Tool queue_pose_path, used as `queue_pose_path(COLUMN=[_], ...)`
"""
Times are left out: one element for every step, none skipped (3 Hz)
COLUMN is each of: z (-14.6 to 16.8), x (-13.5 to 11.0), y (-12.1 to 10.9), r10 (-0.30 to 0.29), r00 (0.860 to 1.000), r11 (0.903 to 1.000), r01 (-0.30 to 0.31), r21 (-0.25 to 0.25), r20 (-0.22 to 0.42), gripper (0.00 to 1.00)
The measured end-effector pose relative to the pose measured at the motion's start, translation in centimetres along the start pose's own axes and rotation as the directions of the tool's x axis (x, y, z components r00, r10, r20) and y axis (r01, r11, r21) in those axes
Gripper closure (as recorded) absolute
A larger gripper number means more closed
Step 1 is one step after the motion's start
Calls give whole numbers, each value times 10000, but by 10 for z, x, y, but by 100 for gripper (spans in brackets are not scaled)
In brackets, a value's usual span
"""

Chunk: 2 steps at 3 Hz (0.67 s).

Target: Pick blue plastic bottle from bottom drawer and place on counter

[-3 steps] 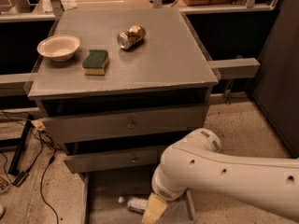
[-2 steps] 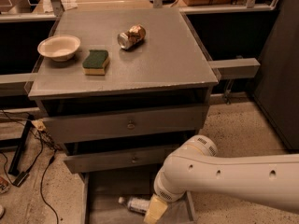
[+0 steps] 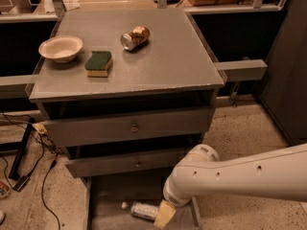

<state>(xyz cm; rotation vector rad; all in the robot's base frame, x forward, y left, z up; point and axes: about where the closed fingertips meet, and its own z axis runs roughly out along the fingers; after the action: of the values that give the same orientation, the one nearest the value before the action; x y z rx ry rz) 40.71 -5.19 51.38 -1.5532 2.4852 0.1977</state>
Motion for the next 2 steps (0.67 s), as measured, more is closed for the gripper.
queue_pose_path(z=[19, 69], x=[-1, -3], y=[4, -2], r10=[371, 1007], r00=[9988, 9896], r11=[9989, 9944], r01=[-362, -966], r21=[-292, -438], r20=[317, 1026], gripper=[0, 0])
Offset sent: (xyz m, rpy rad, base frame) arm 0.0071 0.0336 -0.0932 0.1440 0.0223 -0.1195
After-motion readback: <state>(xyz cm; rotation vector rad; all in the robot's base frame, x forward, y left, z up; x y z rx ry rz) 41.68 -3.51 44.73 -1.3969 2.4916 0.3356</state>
